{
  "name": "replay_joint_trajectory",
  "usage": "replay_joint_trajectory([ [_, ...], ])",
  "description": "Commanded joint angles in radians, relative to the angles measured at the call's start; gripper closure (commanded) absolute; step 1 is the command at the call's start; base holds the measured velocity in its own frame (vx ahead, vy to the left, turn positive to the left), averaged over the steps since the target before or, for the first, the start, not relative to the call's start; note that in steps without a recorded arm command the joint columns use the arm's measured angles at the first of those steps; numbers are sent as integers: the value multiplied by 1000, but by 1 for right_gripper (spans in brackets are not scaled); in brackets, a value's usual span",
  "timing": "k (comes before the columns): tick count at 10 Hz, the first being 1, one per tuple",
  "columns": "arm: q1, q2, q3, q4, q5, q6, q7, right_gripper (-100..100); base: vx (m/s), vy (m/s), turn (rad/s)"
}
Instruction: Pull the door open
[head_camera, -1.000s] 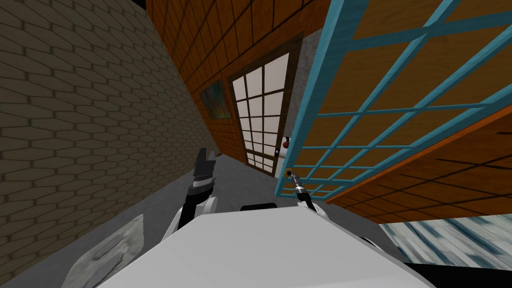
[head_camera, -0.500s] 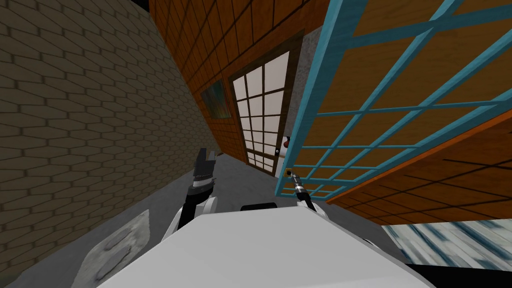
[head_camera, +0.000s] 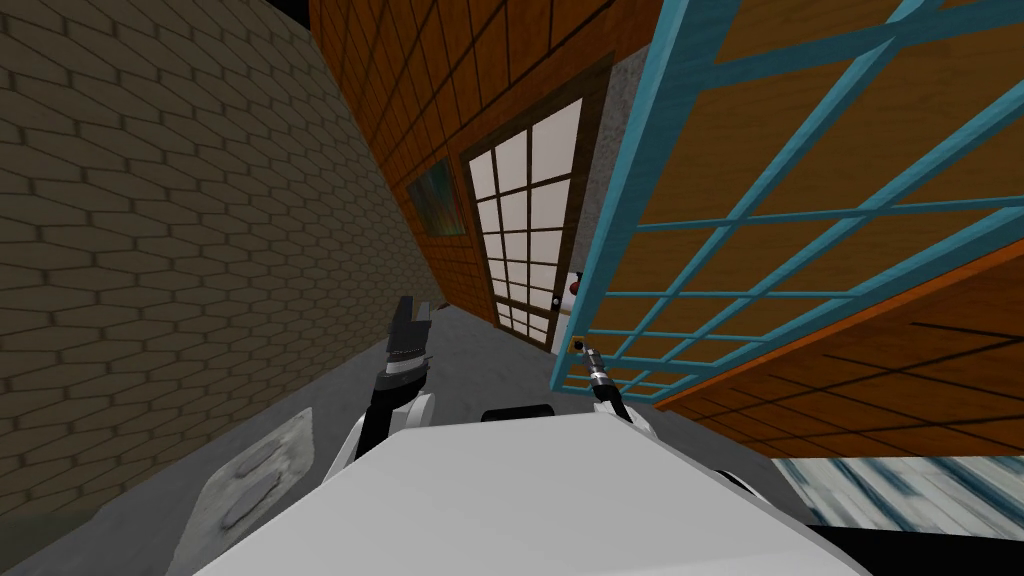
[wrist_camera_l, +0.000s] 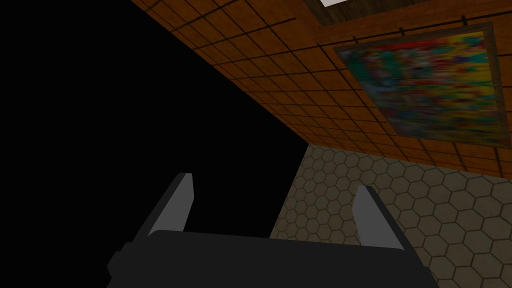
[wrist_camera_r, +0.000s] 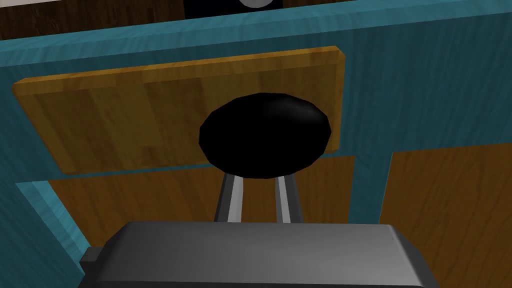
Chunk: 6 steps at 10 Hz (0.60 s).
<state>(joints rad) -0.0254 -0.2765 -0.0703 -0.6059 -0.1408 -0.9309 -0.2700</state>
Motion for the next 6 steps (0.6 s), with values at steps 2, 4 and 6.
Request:
replay_joint_trajectory([
  [2,-14,11,25,2,-21,-13,-71,100,-32,-14,46],
  [4,-14,11,25,2,-21,-13,-71,100,-20,-9,23],
  [6,-16,9,35,3,-39,-11,-113,100,-31,-10,53],
])
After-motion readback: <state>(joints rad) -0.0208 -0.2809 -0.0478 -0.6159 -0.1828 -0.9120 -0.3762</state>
